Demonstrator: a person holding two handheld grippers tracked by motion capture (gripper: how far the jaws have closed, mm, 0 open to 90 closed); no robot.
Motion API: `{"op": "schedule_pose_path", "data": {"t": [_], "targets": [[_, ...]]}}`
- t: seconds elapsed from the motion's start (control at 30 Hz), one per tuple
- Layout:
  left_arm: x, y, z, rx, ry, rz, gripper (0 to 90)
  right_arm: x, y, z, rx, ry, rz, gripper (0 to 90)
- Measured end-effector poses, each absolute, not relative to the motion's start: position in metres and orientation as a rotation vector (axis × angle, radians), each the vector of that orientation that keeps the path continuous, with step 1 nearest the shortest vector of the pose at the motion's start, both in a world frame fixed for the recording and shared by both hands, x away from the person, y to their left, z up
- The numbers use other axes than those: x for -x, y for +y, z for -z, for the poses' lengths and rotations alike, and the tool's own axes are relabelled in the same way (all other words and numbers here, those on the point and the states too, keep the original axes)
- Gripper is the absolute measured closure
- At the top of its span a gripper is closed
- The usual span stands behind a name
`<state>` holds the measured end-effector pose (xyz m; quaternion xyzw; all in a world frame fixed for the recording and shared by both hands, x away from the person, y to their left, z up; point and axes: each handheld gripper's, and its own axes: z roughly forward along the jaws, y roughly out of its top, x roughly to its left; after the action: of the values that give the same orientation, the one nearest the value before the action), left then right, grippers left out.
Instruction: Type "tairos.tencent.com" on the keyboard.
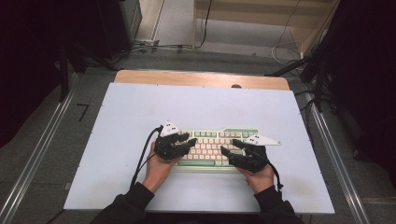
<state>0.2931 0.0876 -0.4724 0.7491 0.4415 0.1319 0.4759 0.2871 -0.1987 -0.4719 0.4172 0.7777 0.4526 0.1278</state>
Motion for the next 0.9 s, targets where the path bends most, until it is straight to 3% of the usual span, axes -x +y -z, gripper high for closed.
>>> {"op": "schedule_pose_path", "data": {"t": [0.1, 0.2, 0.57, 0.67, 0.8, 0.9], "targets": [[-0.294, 0.090, 0.472, -1.823, 1.097, -0.331, 45.9, -0.288, -0.197, 0.473, -1.216, 2.265, -1.288, 24.6], [-0.294, 0.092, 0.473, -1.817, 1.110, -0.345, 40.9, -0.288, -0.195, 0.474, -1.210, 2.269, -1.269, 22.0], [-0.291, 0.097, 0.470, -1.800, 1.115, -0.353, 41.7, -0.288, -0.195, 0.474, -1.219, 2.265, -1.267, 21.9], [-0.289, 0.101, 0.470, -1.802, 1.105, -0.359, 51.9, -0.287, -0.195, 0.475, -1.221, 2.266, -1.263, 22.0], [-0.286, 0.107, 0.471, -1.834, 1.088, -0.345, 89.4, -0.287, -0.195, 0.475, -1.224, 2.263, -1.265, 22.0], [-0.286, 0.110, 0.474, -1.866, 1.099, -0.336, 90.0, -0.287, -0.196, 0.474, -1.224, 2.261, -1.266, 22.0]]}}
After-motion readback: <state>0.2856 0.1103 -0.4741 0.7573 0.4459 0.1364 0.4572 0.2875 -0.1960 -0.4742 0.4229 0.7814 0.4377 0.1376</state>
